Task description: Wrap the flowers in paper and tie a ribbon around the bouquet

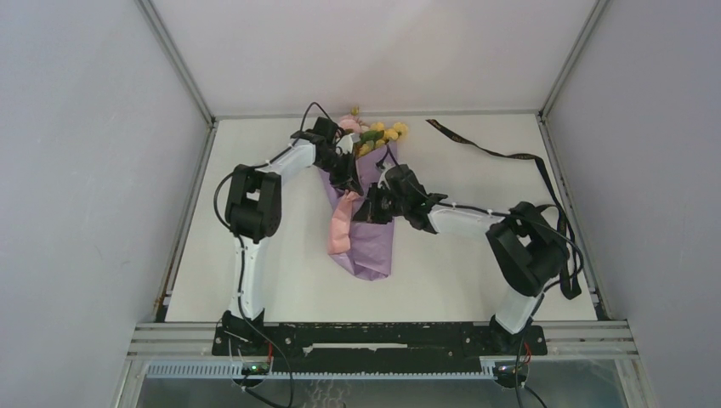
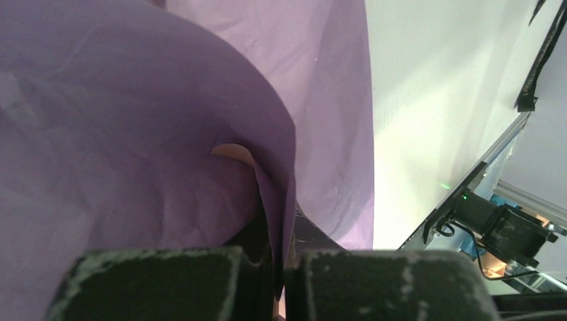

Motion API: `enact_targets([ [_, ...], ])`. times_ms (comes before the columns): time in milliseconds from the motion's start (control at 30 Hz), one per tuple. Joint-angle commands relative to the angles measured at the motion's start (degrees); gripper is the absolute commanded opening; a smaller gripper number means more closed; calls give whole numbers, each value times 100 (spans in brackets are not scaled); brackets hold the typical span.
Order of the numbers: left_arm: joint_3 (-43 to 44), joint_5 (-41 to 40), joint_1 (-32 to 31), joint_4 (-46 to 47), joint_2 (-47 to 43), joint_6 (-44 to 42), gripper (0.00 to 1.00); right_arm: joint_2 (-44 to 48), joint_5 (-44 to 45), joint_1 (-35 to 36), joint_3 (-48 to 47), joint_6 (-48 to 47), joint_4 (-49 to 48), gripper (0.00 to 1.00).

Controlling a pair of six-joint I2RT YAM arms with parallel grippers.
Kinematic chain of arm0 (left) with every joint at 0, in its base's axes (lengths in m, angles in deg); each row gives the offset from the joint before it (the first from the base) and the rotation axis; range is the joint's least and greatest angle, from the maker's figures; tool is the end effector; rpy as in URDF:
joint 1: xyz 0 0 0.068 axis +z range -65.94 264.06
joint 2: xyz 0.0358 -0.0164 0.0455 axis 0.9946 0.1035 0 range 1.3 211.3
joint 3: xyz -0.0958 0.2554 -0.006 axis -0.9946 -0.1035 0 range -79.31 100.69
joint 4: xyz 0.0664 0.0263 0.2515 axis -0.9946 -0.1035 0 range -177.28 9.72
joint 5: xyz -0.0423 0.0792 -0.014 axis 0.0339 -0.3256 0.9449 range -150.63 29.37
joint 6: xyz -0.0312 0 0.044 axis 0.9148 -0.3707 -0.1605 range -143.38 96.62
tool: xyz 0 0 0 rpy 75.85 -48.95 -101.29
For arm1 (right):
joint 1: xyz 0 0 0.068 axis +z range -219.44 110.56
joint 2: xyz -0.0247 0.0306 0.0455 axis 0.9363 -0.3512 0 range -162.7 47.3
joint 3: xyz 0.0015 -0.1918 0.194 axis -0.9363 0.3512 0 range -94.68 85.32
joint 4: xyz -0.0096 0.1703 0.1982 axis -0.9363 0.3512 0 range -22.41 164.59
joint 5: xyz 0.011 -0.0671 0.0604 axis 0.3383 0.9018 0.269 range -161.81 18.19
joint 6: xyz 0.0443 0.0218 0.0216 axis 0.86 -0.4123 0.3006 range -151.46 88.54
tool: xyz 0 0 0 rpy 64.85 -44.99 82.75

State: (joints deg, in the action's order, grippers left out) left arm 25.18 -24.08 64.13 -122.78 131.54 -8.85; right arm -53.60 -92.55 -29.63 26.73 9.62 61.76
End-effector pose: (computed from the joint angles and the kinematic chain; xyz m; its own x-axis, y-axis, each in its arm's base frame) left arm 0.4396 -0.1820 0.1674 -0.9660 0.1359 -0.2200 0.2469 0.7376 -0.6285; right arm 0.2821 0.2516 0.1884 -0.8814 0.0653 -0.4678 -0.3161 0.6543 0.6870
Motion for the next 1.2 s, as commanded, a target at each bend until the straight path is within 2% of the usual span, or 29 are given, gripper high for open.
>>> enact_targets([
  [0,168,-282,-76,110,-67,-135,0,660,545,-146,255,-417,1022,16],
  [100,111,-335,-153,110,-206,-196,0,714,751,-522,269,-699,1427,32],
  [167,91,-399,-196,119,-301,-240,0,591,734,-882,235,-800,1549,39],
  [300,51,-492,-282,117,-473,-302,0,226,633,-1229,235,-916,1502,43],
  [367,30,-558,-320,119,-568,-337,0,-4,381,-1250,226,-960,1308,40],
  [467,19,-566,-414,120,-693,-346,0,-402,-402,-1213,207,-822,796,28],
  [567,26,-479,-544,119,-849,-325,0,-658,-573,-1102,170,-623,391,17],
  [667,71,-413,-723,123,-987,-328,0,-756,-703,-938,134,-497,95,13],
  [933,433,-431,-838,186,-459,-7,0,-618,-596,-669,114,-401,-15,11],
  [1167,510,-494,-847,403,105,424,1,65,17,-643,319,-430,323,21],
])
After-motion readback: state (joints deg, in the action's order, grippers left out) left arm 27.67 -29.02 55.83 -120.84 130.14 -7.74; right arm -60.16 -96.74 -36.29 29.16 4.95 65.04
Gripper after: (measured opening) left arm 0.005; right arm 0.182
